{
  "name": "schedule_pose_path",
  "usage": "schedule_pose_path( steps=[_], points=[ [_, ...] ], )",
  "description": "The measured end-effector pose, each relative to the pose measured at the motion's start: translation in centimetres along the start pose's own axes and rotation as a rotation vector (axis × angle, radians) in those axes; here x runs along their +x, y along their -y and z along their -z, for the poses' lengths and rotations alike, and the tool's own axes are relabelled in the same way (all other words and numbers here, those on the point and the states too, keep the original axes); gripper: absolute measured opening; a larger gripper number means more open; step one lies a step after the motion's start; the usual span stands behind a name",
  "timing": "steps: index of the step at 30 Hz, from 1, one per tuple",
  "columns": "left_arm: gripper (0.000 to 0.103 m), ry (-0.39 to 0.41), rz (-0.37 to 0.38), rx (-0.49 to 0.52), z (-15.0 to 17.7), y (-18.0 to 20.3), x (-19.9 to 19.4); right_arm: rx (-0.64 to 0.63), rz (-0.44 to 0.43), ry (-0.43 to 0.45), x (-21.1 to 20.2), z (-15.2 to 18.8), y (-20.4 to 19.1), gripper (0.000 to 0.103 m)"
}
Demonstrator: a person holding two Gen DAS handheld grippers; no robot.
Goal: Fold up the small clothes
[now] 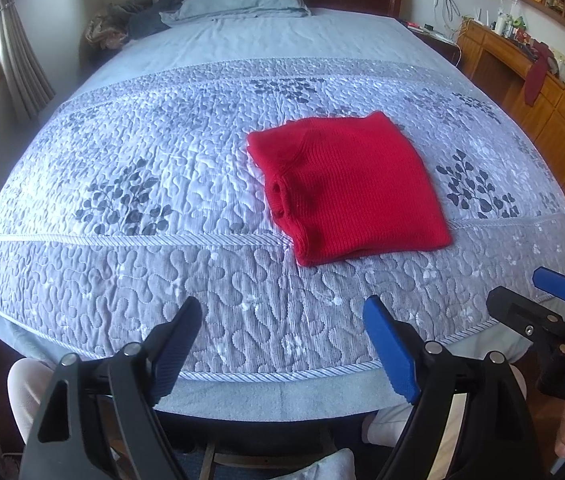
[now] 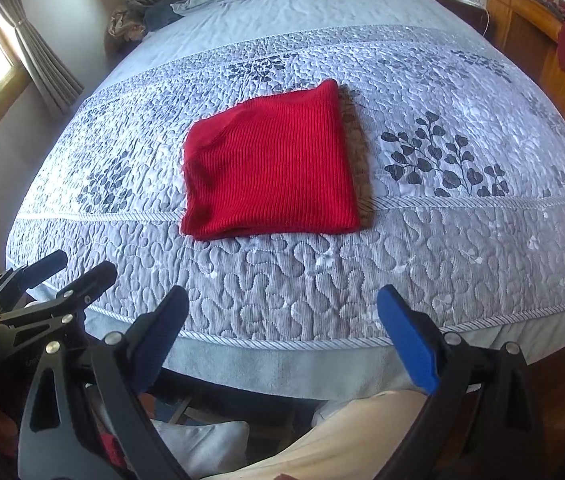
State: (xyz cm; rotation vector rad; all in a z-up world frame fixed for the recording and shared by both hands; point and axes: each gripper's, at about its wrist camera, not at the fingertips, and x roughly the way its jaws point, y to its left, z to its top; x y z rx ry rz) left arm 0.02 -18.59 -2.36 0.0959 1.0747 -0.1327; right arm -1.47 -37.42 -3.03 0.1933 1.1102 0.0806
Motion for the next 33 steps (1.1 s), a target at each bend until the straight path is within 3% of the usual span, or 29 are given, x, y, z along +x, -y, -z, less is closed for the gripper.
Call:
schedule_pose_path(
  steps=[33],
  points=[
    [0.084, -0.027, -0.016, 0.004, 0.2, -0.6, 1.3, -0.015, 0.013, -0.022, 1.1, -0.4, 0.2, 0.095]
  ],
)
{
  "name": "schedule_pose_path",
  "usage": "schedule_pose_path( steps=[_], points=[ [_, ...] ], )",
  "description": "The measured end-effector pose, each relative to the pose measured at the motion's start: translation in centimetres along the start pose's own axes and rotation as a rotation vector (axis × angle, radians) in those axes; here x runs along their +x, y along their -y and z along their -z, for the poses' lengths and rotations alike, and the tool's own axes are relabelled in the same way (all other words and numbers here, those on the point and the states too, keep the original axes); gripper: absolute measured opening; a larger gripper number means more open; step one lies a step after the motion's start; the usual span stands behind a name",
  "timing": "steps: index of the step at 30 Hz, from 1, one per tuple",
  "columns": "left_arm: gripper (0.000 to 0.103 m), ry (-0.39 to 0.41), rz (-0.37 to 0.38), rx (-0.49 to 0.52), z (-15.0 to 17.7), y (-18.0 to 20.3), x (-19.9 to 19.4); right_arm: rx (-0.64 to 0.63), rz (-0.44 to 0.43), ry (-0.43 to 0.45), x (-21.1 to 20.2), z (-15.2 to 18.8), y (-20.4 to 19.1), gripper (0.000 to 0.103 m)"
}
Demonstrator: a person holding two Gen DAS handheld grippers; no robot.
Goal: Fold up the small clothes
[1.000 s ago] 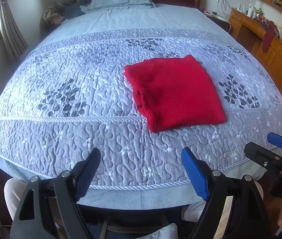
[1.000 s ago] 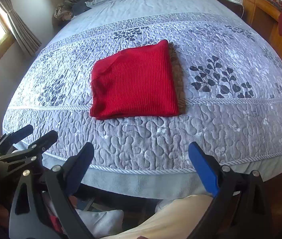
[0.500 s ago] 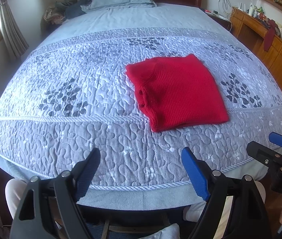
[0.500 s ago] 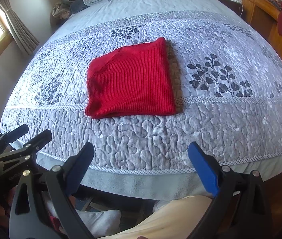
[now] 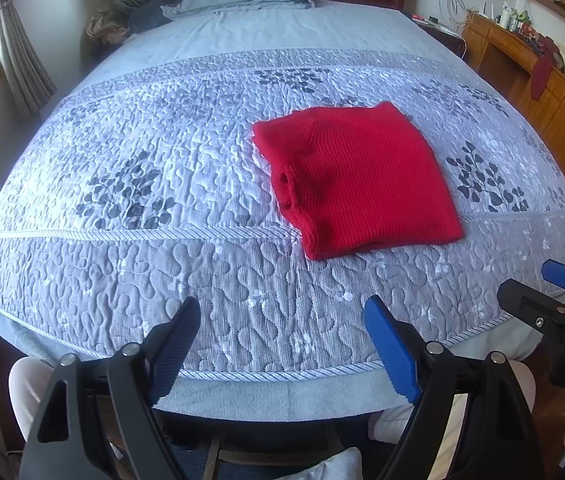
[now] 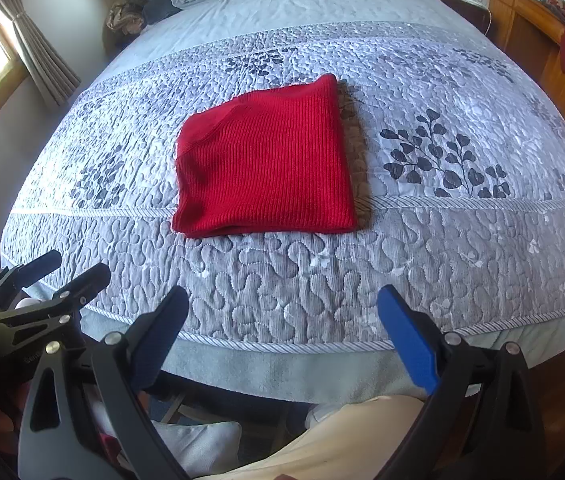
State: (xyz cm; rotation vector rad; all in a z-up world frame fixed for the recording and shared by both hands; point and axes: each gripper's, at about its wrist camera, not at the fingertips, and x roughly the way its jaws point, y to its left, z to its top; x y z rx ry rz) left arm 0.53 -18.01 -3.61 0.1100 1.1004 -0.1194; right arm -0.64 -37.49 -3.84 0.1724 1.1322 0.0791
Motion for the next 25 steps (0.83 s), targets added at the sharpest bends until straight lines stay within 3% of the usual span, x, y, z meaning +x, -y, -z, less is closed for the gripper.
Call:
schedule_pose_path(
  steps=[25],
  points=[
    [0.085, -0.010, 0.002, -0.007, 0.0, -0.3, 0.6, 0.014, -0.004, -0.029, 1.2, -0.1, 0.3, 0.095]
  ],
)
